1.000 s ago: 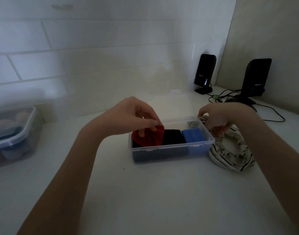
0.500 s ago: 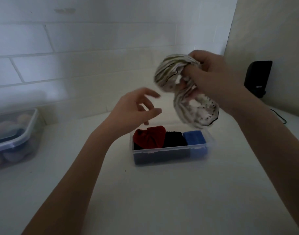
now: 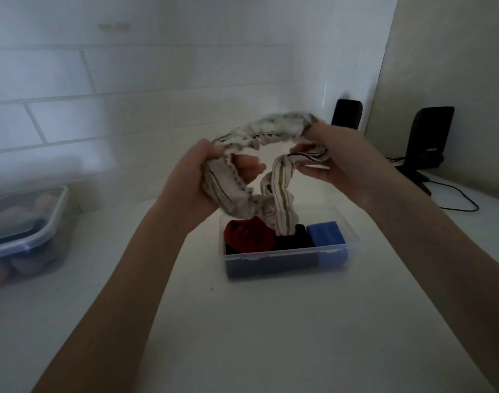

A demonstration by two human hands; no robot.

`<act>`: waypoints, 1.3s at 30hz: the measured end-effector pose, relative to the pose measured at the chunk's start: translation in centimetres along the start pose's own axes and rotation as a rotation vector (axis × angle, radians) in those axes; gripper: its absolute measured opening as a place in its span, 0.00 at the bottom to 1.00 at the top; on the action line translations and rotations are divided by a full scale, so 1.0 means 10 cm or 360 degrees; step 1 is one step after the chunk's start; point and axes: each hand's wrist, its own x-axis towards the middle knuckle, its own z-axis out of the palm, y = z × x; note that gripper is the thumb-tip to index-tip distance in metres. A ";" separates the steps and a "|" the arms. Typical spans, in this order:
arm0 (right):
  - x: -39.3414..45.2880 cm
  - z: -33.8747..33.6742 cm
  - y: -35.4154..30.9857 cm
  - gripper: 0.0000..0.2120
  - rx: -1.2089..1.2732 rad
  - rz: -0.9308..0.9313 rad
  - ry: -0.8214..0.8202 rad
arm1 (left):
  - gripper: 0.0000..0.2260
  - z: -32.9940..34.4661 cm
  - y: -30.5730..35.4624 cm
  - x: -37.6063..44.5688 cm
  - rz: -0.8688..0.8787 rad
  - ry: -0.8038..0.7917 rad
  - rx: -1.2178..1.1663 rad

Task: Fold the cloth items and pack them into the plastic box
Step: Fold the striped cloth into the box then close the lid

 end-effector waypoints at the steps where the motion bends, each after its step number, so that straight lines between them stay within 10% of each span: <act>1: 0.02 -0.02 0.03 0.08 0.0106 0.0084 0.0004 | 0.13 -0.03 0.02 0.00 -0.0013 -0.0035 -0.0191; 5: 0.08 -0.06 0.13 0.08 0.0279 0.0243 -0.0013 | 0.11 -0.16 0.05 -0.03 0.0008 -0.0395 -0.0770; 9: 0.09 -0.01 0.23 0.11 -0.0218 0.0049 -0.0101 | 0.28 -0.23 0.06 0.03 0.0296 -0.0239 -0.0768; 17: -0.11 0.26 0.22 0.17 0.0061 -0.0276 -0.0677 | 0.25 -0.08 -0.11 0.06 0.0379 0.0042 0.0643; 26: -0.22 0.27 0.13 0.06 0.0142 -0.0216 -0.0869 | 0.37 -0.11 -0.18 0.04 0.0426 0.0083 0.1134; 39: -0.08 0.26 0.27 0.03 -0.0390 -0.0490 -0.0251 | 0.39 0.05 -0.10 -0.02 0.0410 0.0151 0.1007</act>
